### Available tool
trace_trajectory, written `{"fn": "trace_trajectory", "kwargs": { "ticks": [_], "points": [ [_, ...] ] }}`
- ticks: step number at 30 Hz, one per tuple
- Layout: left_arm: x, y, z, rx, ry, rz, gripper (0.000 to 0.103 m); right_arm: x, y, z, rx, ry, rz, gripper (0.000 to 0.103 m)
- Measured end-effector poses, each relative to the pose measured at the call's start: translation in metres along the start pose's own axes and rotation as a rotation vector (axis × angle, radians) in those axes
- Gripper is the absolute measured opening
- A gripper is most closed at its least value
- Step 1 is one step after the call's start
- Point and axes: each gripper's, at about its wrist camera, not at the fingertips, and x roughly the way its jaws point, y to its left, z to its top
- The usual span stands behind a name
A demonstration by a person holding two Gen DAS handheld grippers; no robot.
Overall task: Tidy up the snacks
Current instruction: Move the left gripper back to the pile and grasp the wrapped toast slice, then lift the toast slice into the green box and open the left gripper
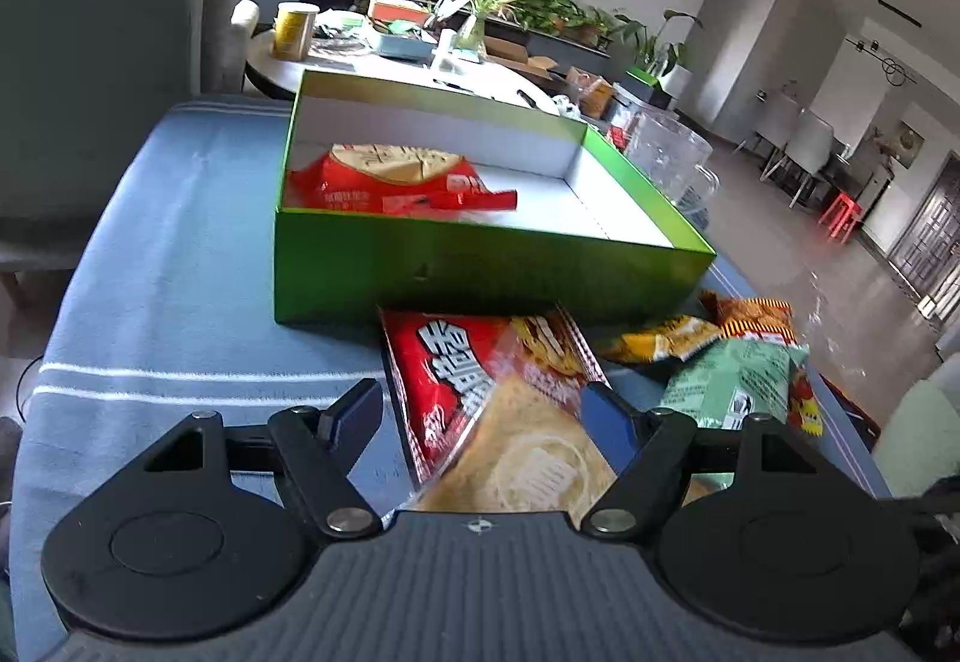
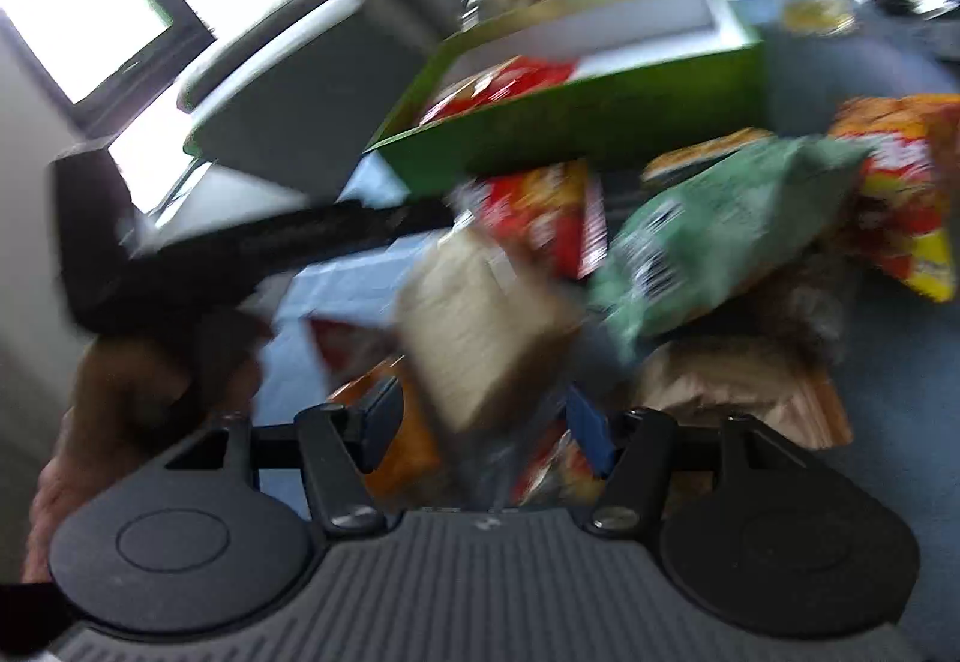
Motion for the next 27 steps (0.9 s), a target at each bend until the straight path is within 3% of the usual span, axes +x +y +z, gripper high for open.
{"fn": "trace_trajectory", "kwargs": {
  "ticks": [9, 14, 27],
  "points": [
    [0.002, 0.019, -0.007, -0.077, 0.04, -0.019, 0.068, 0.018, -0.001, 0.005, -0.017, -0.028, -0.018, 0.089],
    [0.001, 0.021, -0.016, -0.102, 0.065, -0.05, 0.066, 0.02, -0.004, 0.014, -0.035, -0.07, -0.032, 0.084],
    [-0.005, 0.012, -0.029, -0.07, 0.067, -0.042, 0.066, 0.021, -0.021, 0.016, 0.068, -0.061, -0.012, 0.085]
  ]
}}
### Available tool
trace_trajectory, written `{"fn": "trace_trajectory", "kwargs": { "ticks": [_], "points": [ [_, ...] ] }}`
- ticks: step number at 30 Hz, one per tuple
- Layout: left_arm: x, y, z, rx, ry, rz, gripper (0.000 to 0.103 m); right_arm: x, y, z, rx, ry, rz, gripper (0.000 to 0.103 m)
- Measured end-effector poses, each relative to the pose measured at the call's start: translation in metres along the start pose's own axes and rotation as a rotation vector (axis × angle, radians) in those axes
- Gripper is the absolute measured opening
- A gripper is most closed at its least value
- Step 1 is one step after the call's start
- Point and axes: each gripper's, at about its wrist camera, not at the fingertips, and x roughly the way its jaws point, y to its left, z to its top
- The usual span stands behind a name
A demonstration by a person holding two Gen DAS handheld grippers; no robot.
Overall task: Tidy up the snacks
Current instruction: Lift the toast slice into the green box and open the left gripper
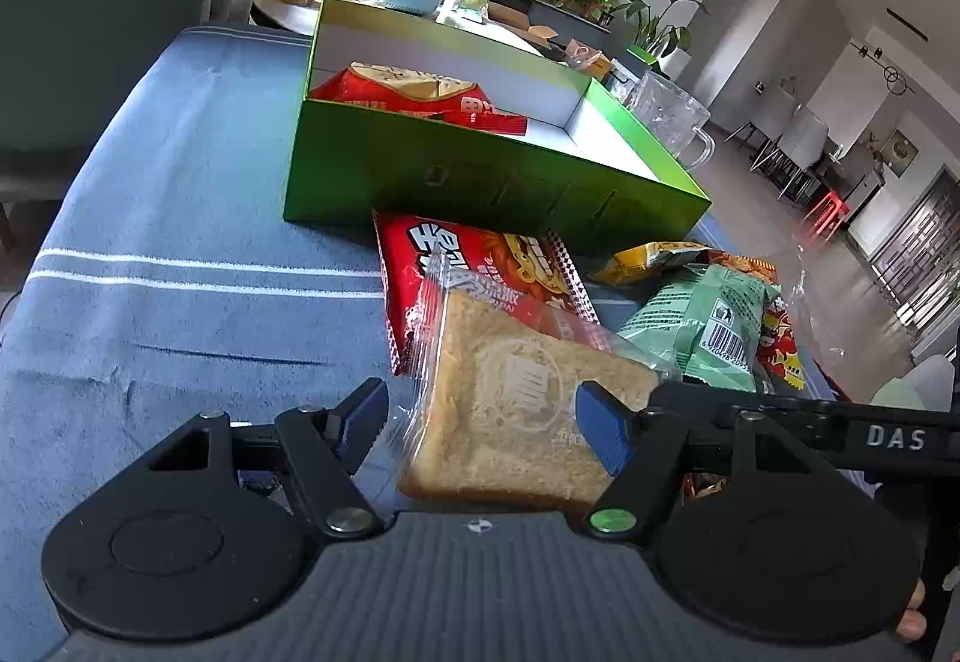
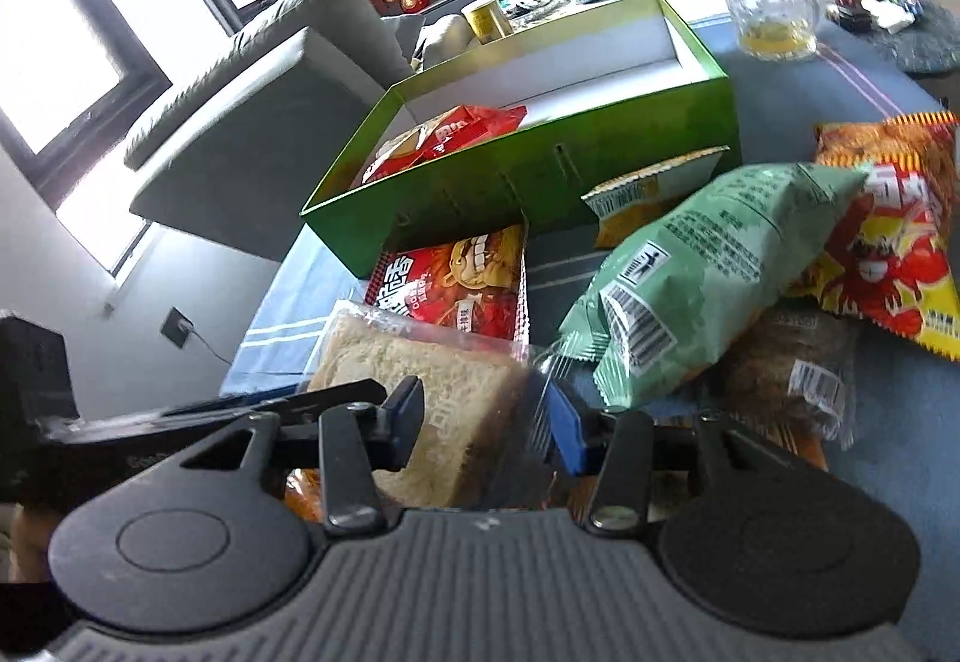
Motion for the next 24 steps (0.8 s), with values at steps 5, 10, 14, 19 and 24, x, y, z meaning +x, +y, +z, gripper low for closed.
{"fn": "trace_trajectory", "kwargs": {
  "ticks": [5, 10, 14, 19, 24],
  "points": [
    [0.001, -0.002, -0.001, 0.021, -0.009, 0.018, 0.068, -0.004, 0.003, -0.007, 0.013, 0.027, -0.018, 0.085],
    [0.0, -0.006, -0.004, 0.041, -0.007, 0.009, 0.064, 0.006, 0.012, -0.01, -0.03, 0.027, -0.038, 0.085],
    [-0.005, -0.007, -0.004, 0.023, -0.011, -0.009, 0.062, 0.006, 0.012, -0.01, -0.034, 0.029, -0.003, 0.08],
    [-0.028, -0.021, 0.003, 0.057, -0.089, -0.005, 0.06, -0.007, 0.013, -0.005, -0.033, -0.02, 0.042, 0.079],
    [-0.045, -0.03, 0.011, 0.066, -0.149, -0.049, 0.061, -0.027, 0.017, 0.005, -0.045, -0.104, 0.082, 0.079]
  ]
}}
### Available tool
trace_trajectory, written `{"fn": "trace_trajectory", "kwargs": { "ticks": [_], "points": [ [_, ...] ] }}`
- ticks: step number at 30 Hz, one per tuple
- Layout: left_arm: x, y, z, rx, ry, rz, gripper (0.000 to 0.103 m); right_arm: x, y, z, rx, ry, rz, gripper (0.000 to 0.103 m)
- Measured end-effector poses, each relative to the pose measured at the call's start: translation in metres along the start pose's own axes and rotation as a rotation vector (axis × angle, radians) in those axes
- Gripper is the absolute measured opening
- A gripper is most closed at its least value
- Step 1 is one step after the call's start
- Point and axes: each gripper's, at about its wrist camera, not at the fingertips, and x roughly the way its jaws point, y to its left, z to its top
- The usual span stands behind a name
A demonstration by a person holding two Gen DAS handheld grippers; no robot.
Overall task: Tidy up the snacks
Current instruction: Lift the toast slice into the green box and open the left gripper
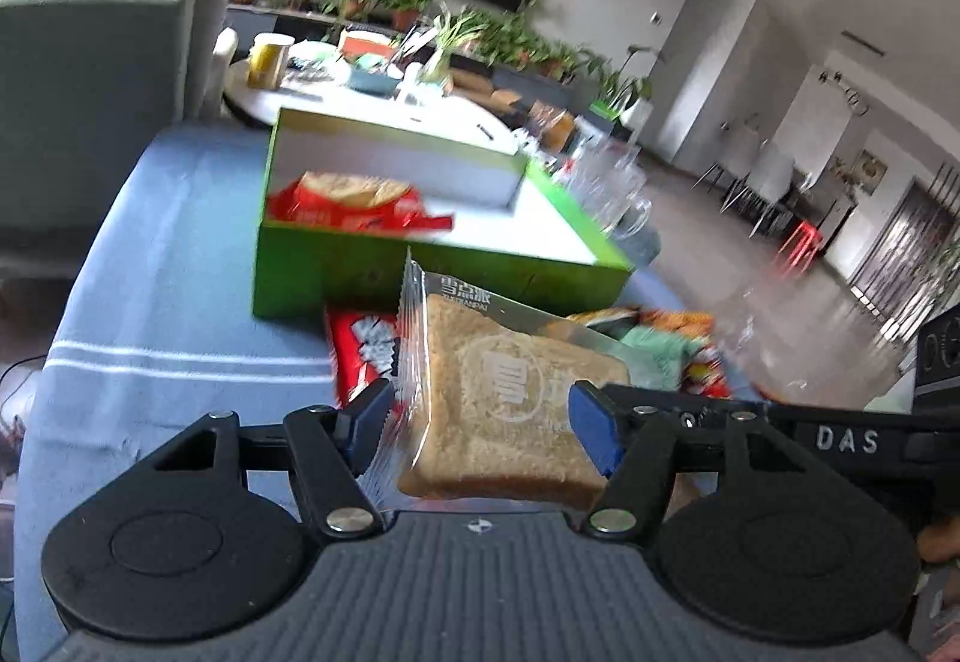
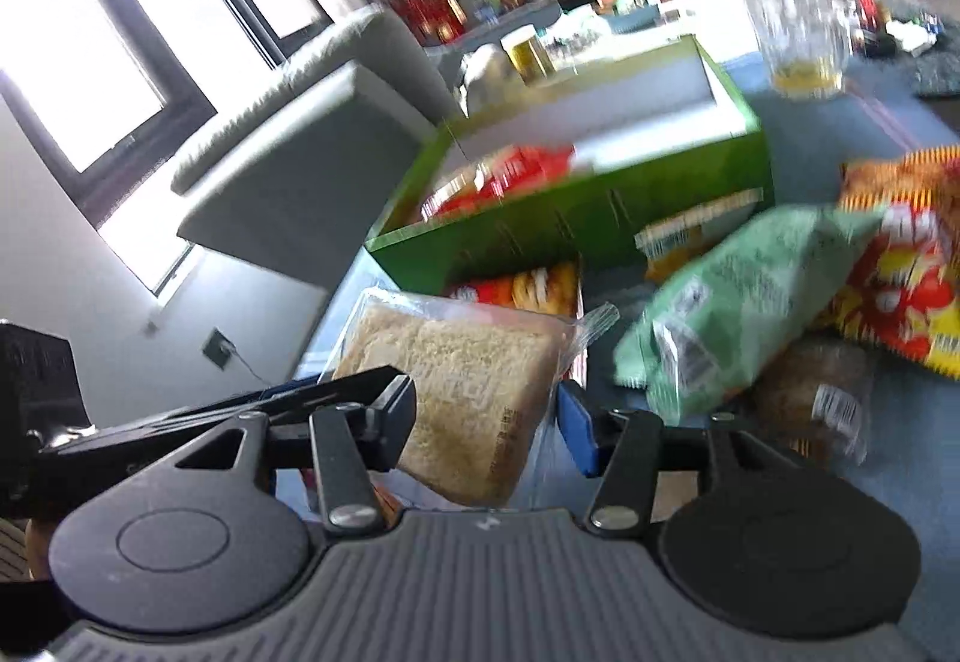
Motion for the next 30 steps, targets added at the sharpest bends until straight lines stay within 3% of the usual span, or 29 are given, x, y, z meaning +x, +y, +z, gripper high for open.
{"fn": "trace_trajectory", "kwargs": {
  "ticks": [13, 30],
  "points": [
    [-0.001, -0.017, 0.023, 0.044, -0.057, -0.029, 0.061, -0.01, 0.003, 0.032, -0.046, -0.086, 0.017, 0.079],
    [0.069, -0.045, 0.071, 0.087, -0.074, -0.006, 0.062, 0.006, -0.029, 0.096, -0.032, -0.164, -0.06, 0.079]
  ]
}}
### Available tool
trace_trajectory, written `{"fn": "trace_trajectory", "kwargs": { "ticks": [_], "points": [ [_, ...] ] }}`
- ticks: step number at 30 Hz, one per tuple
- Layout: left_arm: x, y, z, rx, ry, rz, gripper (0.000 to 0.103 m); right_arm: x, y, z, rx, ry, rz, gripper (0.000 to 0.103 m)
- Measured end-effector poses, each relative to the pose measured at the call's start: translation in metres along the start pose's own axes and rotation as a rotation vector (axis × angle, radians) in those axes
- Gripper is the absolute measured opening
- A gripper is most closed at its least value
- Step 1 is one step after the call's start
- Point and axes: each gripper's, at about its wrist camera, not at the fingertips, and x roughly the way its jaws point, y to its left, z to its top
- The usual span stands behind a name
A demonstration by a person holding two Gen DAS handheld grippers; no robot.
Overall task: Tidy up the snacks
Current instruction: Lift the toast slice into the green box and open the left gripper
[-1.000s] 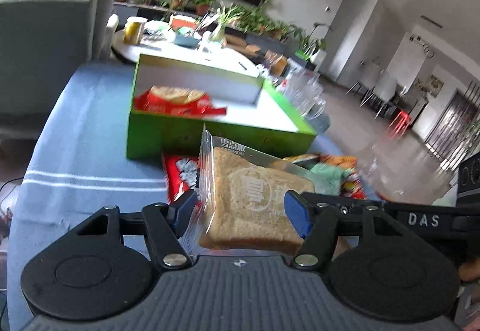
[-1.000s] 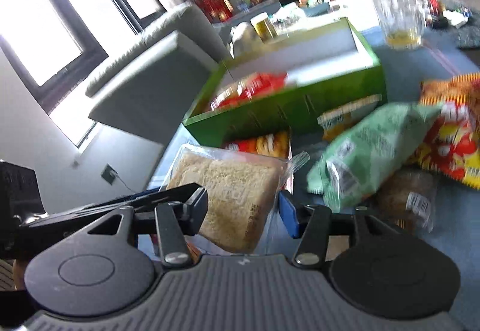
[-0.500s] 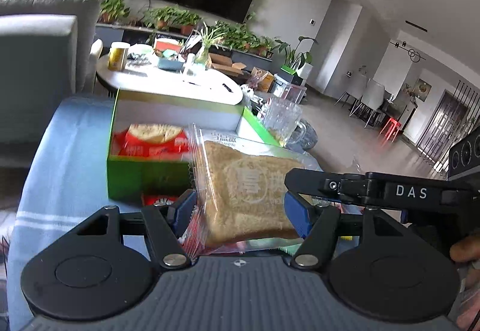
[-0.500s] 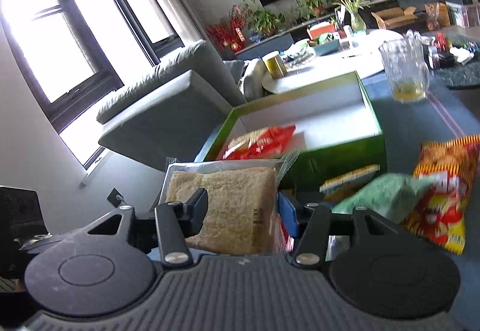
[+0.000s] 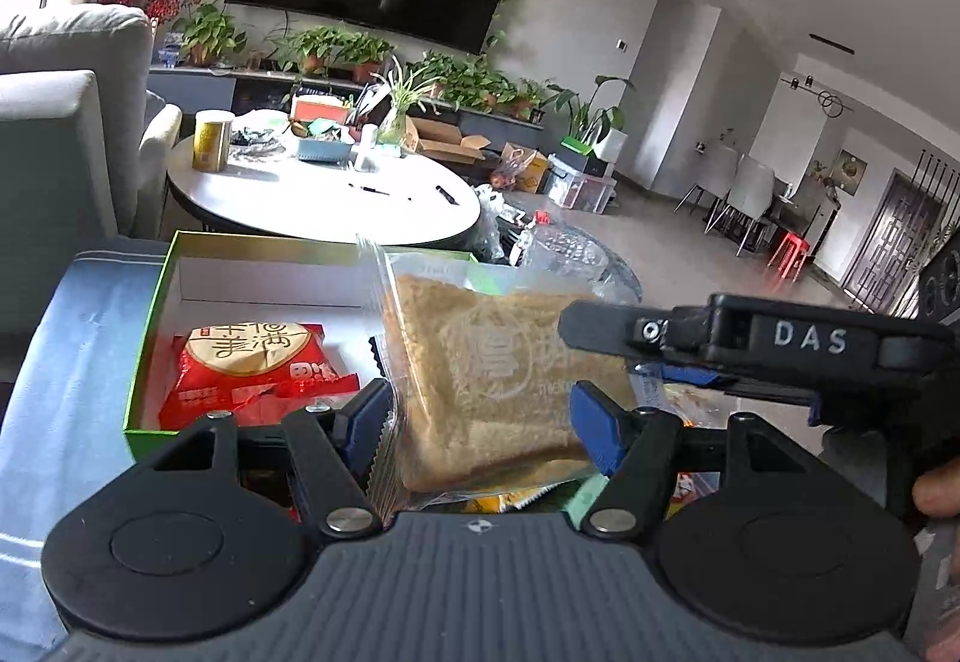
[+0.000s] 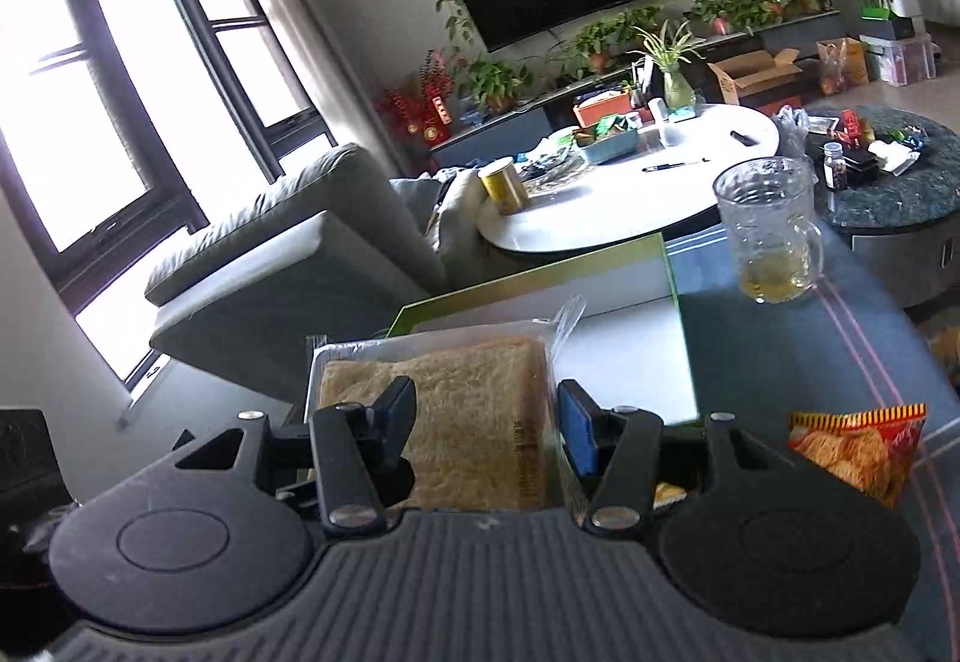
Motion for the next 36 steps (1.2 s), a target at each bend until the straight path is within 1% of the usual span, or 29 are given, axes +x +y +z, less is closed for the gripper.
{"fn": "trace_trajectory", "kwargs": {
  "ticks": [10, 14, 19, 25, 29, 32, 36],
  "points": [
    [0.04, 0.006, 0.012, 0.002, 0.019, 0.028, 0.062, 0.03, -0.016, 0.016, -0.003, 0.002, -0.038, 0.079],
    [0.056, 0.01, 0.015, 0.002, 0.031, 0.038, 0.062, 0.046, -0.024, 0.018, 0.006, 0.019, -0.05, 0.079],
    [0.076, 0.015, 0.015, -0.011, 0.06, 0.037, 0.062, 0.063, -0.034, 0.019, 0.019, 0.046, -0.066, 0.079],
    [0.094, 0.02, 0.003, -0.015, 0.118, 0.038, 0.063, 0.08, -0.047, 0.014, 0.044, 0.094, -0.089, 0.079],
    [0.098, 0.021, -0.005, -0.006, 0.15, 0.037, 0.066, 0.089, -0.051, 0.009, 0.056, 0.128, -0.109, 0.079],
    [0.096, 0.018, -0.009, 0.02, 0.162, 0.045, 0.067, 0.087, -0.049, 0.008, 0.037, 0.124, -0.11, 0.079],
    [0.089, 0.017, -0.009, 0.008, 0.168, 0.044, 0.067, 0.082, -0.048, 0.011, 0.045, 0.124, -0.112, 0.08]
  ]
}}
